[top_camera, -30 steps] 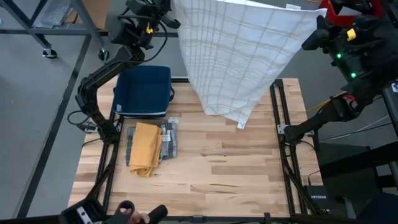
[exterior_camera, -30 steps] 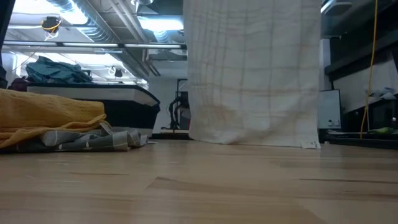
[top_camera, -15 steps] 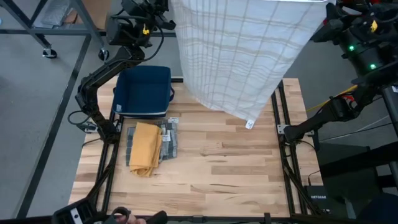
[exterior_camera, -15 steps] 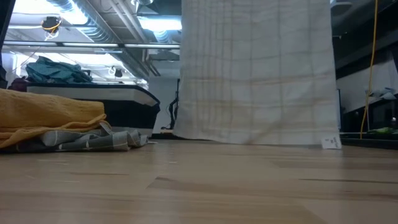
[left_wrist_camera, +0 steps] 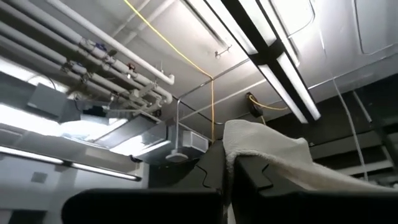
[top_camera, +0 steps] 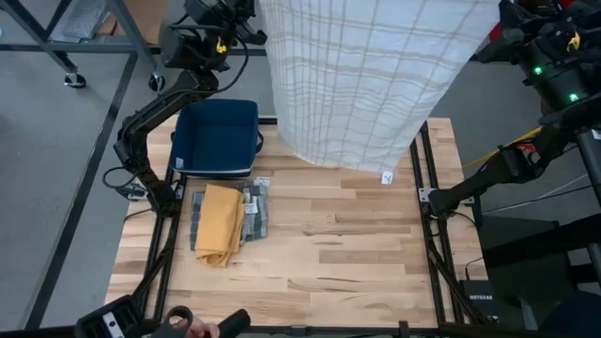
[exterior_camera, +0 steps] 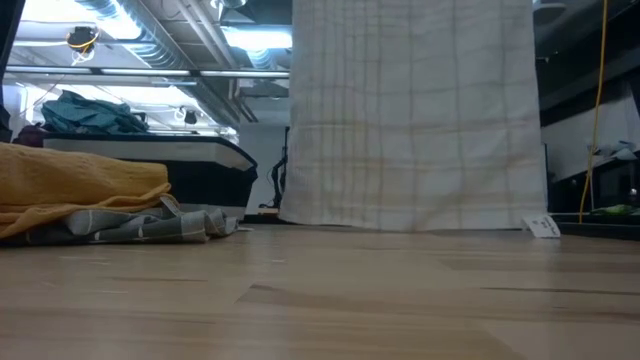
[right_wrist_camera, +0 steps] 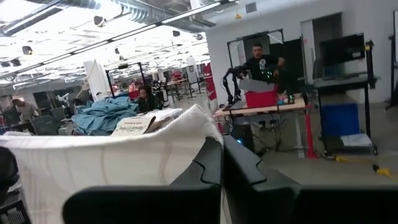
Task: Fold towel
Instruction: Fold the white towel
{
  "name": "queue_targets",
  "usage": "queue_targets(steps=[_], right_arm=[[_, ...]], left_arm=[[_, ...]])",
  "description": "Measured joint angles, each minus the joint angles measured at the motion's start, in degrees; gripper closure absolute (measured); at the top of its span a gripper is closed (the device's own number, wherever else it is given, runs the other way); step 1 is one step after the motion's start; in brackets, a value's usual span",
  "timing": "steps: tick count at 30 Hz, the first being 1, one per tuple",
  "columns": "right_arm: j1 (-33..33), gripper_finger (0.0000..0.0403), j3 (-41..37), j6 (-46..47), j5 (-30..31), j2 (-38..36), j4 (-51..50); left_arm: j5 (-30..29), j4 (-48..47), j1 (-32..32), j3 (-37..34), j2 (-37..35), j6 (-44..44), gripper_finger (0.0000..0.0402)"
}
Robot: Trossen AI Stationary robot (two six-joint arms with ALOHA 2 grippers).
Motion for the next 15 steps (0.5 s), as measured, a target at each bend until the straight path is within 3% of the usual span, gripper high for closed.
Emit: queue_targets(steps=[9,15], right_arm=[[0.0,0.0398,0.0,-0.4,-1.4,0.0,2.8],[0.1,0.0398,-0.5,-1.2,1.2,0.2,-4.6]], left_arm=[[0.4,-0.3,1.7,0.0,0.0,-2.2,0.0401],[9.2,0.5,1.6,0.0,-0.3,-10.9,0.0401]])
